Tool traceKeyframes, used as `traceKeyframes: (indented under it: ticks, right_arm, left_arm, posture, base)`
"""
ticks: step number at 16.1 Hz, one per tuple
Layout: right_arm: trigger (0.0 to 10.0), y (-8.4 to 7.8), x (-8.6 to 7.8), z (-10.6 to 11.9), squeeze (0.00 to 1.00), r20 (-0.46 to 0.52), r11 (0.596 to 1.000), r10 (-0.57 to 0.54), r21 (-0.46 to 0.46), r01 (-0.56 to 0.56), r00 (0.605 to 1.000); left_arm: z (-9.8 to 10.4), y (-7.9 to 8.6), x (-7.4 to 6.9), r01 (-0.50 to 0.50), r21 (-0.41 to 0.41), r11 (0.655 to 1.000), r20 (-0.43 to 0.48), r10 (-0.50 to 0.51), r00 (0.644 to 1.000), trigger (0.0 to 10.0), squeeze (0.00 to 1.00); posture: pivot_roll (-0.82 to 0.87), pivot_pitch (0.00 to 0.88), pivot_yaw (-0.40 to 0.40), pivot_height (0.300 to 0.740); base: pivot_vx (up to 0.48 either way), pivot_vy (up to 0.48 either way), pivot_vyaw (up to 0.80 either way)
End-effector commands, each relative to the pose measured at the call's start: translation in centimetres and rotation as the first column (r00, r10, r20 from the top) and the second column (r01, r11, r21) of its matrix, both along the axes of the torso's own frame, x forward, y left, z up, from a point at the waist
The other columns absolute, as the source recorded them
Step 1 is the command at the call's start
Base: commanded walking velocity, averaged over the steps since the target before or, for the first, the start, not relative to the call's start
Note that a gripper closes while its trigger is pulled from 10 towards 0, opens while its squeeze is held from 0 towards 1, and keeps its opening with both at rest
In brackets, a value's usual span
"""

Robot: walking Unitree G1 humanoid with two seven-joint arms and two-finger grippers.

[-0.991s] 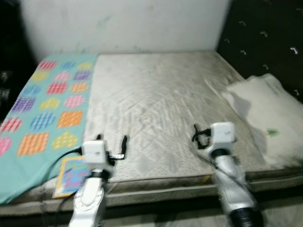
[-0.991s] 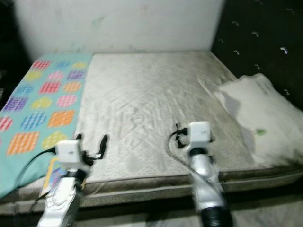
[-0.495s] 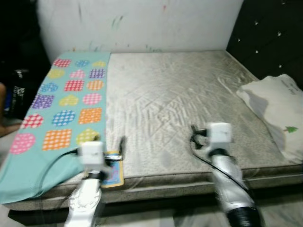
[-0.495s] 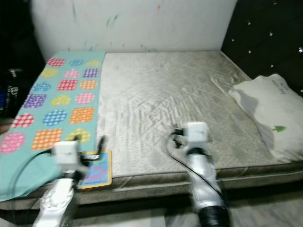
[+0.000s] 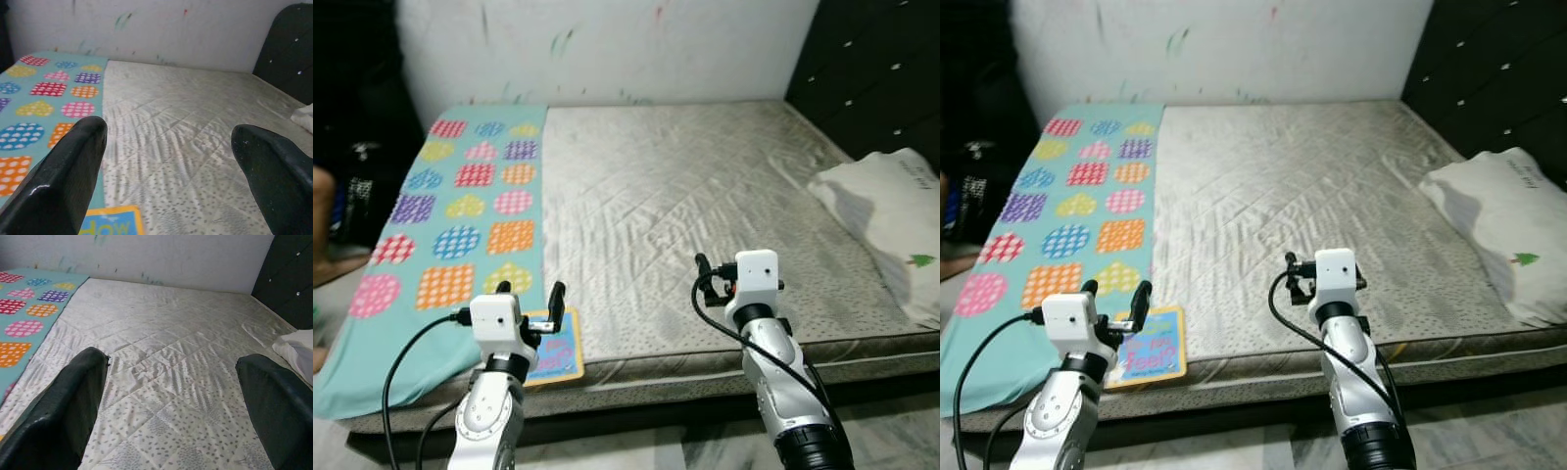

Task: Clean up the room

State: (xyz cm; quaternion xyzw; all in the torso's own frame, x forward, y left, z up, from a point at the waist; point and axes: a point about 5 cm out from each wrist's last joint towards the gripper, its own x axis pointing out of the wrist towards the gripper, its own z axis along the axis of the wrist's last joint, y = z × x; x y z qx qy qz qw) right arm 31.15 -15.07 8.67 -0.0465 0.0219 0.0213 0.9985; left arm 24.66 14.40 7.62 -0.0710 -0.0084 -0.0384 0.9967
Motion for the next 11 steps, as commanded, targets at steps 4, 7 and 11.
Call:
traceKeyframes:
  ticks: [4, 7, 11]
  right_arm:
    - [10.0, -0.29, -0.04, 0.05, 0.00, 0.005, 1.000, -0.004, -0.003, 0.004, 1.000]
    - [10.0, -0.28, -0.06, 0.04, 0.00, 0.005, 1.000, -0.004, -0.002, 0.004, 1.000]
    - [10.0, -0.31, -0.08, -0.02, 0.00, 0.004, 1.000, -0.005, -0.003, 0.005, 1.000]
  left_arm:
    - [0.35, -0.09, 0.01, 0.016, 0.001, 1.000, 0.012, -0.016, 1.000, 10.0, 0.00]
    - [0.33, -0.11, 0.01, 0.018, 0.000, 1.000, 0.010, -0.018, 1.000, 10.0, 0.00]
    - [0.29, -0.09, 0.02, 0.019, 0.000, 1.000, 0.007, -0.019, 1.000, 10.0, 0.00]
  posture:
    - [0.06, 0.013, 0.004, 0.740]
    - [0.06, 0.015, 0.005, 0.740]
    - [0.06, 0.015, 0.006, 0.740]
  base:
    - [0.255, 0.000, 0.00]
    - [0.254, 0.000, 0.00]
    - [0.258, 0.000, 0.00]
